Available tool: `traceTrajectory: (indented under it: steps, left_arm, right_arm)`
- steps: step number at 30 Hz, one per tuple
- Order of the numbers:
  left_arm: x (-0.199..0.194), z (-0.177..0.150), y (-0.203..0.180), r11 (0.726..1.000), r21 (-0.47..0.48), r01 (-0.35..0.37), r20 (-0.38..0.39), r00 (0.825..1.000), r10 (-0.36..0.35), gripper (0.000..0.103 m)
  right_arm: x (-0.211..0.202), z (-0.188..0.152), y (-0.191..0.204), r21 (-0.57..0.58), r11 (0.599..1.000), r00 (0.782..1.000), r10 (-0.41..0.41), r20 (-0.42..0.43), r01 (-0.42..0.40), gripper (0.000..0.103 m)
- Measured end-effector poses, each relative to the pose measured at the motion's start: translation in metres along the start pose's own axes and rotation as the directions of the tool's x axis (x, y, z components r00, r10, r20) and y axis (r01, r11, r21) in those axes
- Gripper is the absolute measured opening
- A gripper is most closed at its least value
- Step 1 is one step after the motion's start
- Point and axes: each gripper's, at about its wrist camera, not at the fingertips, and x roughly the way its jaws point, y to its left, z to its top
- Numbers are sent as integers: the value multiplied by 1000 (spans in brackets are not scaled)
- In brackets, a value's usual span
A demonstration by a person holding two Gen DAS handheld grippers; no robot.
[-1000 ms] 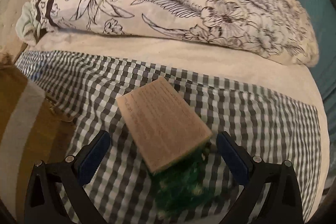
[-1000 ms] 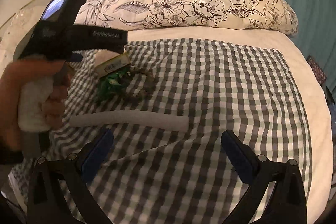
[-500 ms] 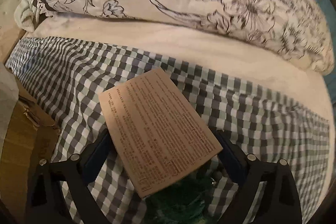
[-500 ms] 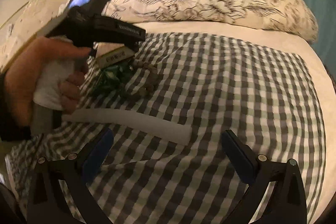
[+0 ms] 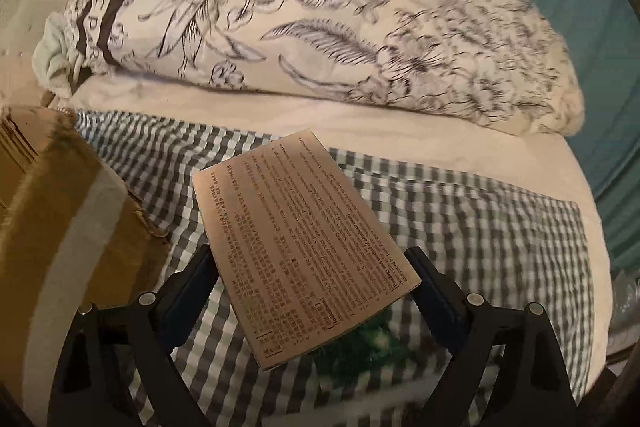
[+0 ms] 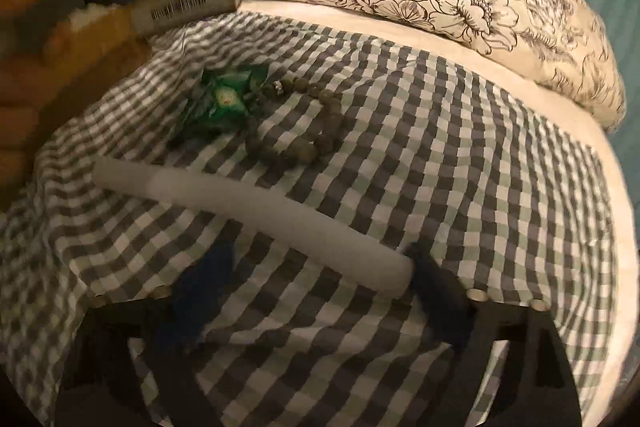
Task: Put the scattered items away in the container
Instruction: 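Grasp the tan box with the left gripper while the right gripper grasps the white strip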
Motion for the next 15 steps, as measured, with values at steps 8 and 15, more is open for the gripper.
traceTrajectory:
  steps: [8,15]
  left_arm:
    - [-52,-5,-10,996,70,55,76,995,-61,94]
    - [-86,-7,-3,990,97,99,106,988,-110,94]
  right_arm:
    - [-14,-8,-11,86,996,999,-16,-45,20,15]
    - [-28,-14,-4,159,986,998,-47,-36,52,6]
